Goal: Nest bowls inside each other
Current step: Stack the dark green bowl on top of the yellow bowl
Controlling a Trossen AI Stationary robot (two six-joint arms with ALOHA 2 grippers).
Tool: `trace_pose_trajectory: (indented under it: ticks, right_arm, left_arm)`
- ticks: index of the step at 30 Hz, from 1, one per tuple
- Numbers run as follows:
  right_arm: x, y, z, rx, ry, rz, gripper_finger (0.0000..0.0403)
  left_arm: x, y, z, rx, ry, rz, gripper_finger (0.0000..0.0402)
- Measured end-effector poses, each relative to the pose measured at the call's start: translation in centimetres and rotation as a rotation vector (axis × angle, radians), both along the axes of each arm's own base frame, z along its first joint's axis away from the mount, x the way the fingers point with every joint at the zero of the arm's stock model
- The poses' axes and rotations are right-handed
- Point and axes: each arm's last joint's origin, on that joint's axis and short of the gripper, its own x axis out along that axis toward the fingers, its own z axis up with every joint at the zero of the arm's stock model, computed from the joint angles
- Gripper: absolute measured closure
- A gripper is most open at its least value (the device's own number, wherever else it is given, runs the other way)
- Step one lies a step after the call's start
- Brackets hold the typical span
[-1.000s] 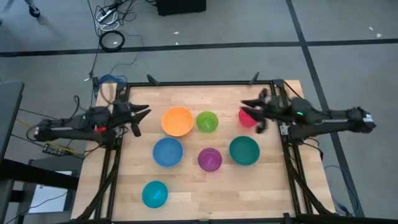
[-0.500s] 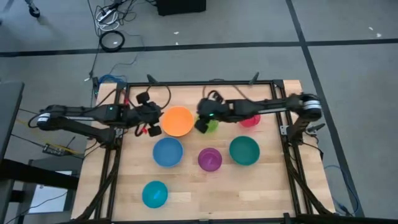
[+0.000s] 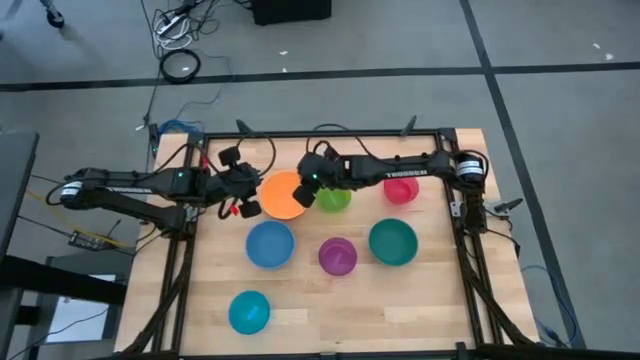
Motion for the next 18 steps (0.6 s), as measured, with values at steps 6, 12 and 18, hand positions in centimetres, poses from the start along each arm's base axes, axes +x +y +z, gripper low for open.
trace_pose_trajectory:
  ticks: [6,12,18]
  right_arm:
    - [-0.9,-3.2,-0.2,0.117,-0.006,-0.067,0.0282]
    - [-1.3,-5.2,-1.1,0.325,-0.016,0.004,0.028]
    - [-1.2,-4.9,-1.1,0.317,-0.012,0.035,0.028]
  left_arm:
    - [-0.1,0.1,0.1,0.017,-0.03,0.073,0.0298]
    - [-0.2,0.3,0.1,0.039,-0.046,0.126,0.0298]
    - [-0.5,0.3,-0.1,0.042,-0.012,0.138,0.0298]
